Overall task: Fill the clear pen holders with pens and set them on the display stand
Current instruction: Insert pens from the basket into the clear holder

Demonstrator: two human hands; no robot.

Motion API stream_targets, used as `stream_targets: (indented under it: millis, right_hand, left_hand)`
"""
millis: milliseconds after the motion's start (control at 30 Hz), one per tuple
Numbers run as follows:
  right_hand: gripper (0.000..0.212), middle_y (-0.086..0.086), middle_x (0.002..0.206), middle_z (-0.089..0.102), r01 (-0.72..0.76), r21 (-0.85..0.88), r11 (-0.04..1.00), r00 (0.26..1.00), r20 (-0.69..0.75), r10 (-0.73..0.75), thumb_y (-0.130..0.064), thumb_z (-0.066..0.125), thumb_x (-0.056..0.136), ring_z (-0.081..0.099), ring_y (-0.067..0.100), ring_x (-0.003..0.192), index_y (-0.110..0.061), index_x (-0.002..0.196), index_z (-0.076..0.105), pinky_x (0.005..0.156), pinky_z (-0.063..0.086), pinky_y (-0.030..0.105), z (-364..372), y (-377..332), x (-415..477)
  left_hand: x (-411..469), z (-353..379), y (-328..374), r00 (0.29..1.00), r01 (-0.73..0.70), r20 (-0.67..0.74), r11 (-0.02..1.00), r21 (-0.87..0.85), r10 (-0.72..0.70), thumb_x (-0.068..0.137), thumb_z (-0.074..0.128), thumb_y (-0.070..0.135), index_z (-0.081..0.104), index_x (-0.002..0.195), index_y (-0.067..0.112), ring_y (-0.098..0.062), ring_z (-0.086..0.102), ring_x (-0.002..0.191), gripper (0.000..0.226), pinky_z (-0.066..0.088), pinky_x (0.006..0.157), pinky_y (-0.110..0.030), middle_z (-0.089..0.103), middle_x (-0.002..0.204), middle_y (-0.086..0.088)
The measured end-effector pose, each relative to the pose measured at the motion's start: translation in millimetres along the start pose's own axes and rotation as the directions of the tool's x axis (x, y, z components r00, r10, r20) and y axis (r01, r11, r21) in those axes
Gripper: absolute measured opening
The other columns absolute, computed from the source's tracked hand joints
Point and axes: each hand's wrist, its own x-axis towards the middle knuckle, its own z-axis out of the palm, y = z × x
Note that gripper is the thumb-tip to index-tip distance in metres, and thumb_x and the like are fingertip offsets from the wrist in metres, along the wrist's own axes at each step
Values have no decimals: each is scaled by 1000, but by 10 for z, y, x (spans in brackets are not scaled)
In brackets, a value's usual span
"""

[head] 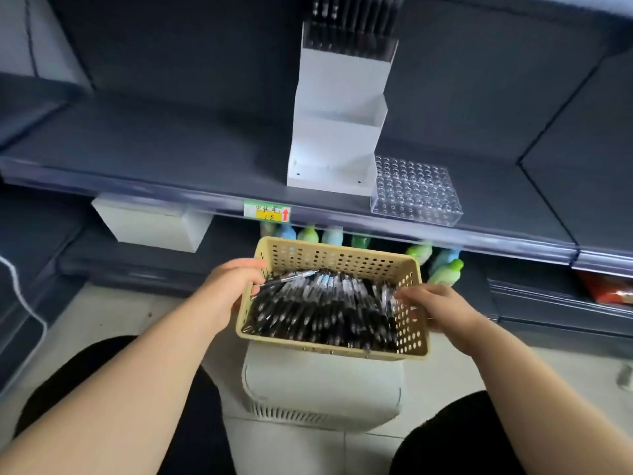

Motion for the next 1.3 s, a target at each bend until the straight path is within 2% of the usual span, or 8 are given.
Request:
stream_targets:
  millis: [167, 400, 567, 733, 933, 1033, 1100, 1300]
  right_hand:
    - [22, 7, 84, 67, -33, 8, 999, 998, 51, 33, -26, 60, 87, 61, 22, 75, -9, 96, 70, 77, 50, 40, -43, 147, 35]
    - [25, 0, 58, 46, -77, -282, 956, 976, 173, 129, -33, 57, 89, 40, 12, 52, -13, 76, 62, 51, 33, 22, 15, 255, 653]
    - [32, 0, 69, 53, -34, -286, 958, 961, 254, 110, -35, 55, 90, 48, 13, 63, -4, 88, 62, 61, 38, 25, -129, 308, 828]
    - [16, -4, 77, 59, -16, -285, 959, 958, 270, 96, -33, 61, 87, 55, 12, 72, -17, 85, 66, 70, 44, 27, -324, 504, 808]
    - [15, -2, 87, 63, 36, -334, 942, 956, 287, 65, -32, 59, 88, 54, 11, 72, -20, 91, 67, 69, 45, 25, -327, 483, 842]
    - [28, 16, 105, 64, 26, -399, 917, 957, 275, 93, -35, 57, 89, 59, 21, 81, -11, 101, 67, 69, 44, 27, -184, 430, 910]
    - [32, 23, 97, 62, -18, -408, 913, 948, 283, 145, -35, 56, 89, 56, 25, 80, -7, 101, 64, 70, 41, 29, -99, 416, 973]
    - [29, 8, 91, 59, -161, -336, 928, 929, 266, 258, -36, 55, 87, 54, 21, 77, -14, 105, 63, 80, 51, 36, -32, 415, 1189]
  left_hand:
    - [-18, 77, -144, 995, 98, 4, 994, 56, -99, 79, 52, 1, 68, 91, 25, -22, 57, 85, 31, 43, 62, -27, 64, 106, -9]
    - [424, 338, -84, 992, 100, -95, 983, 152, -86, 80, 54, 1, 70, 88, 24, -21, 54, 95, 29, 40, 63, -26, 62, 101, 0]
    - [679, 401, -41, 991, 114, -87, 977, 182, -99, 83, 55, 1, 70, 87, 26, -19, 58, 86, 30, 43, 69, -26, 67, 103, -9]
    - [666, 573, -142, 985, 171, -44, 960, 220, -166, 82, 54, -1, 70, 90, 24, -22, 61, 86, 31, 48, 91, -38, 68, 104, -12]
    - [587, 722, -252, 972, 232, -107, 937, 262, -211, 78, 55, 1, 70, 90, 22, -23, 58, 82, 29, 47, 83, -32, 65, 94, -7]
    - [576, 733, -332, 963, 255, -159, 927, 274, -218, 73, 57, 4, 70, 85, 26, -22, 56, 86, 28, 44, 83, -32, 64, 93, -3]
    - [612, 668, -324, 969, 239, -139, 922, 304, -205, 74, 57, 5, 71, 91, 27, -22, 58, 90, 31, 43, 83, -32, 65, 98, -1]
    - [819, 621, -115, 994, 84, 28, 891, 446, -108, 84, 54, 4, 65, 110, 23, -19, 49, 107, 34, 37, 88, -30, 56, 117, 2]
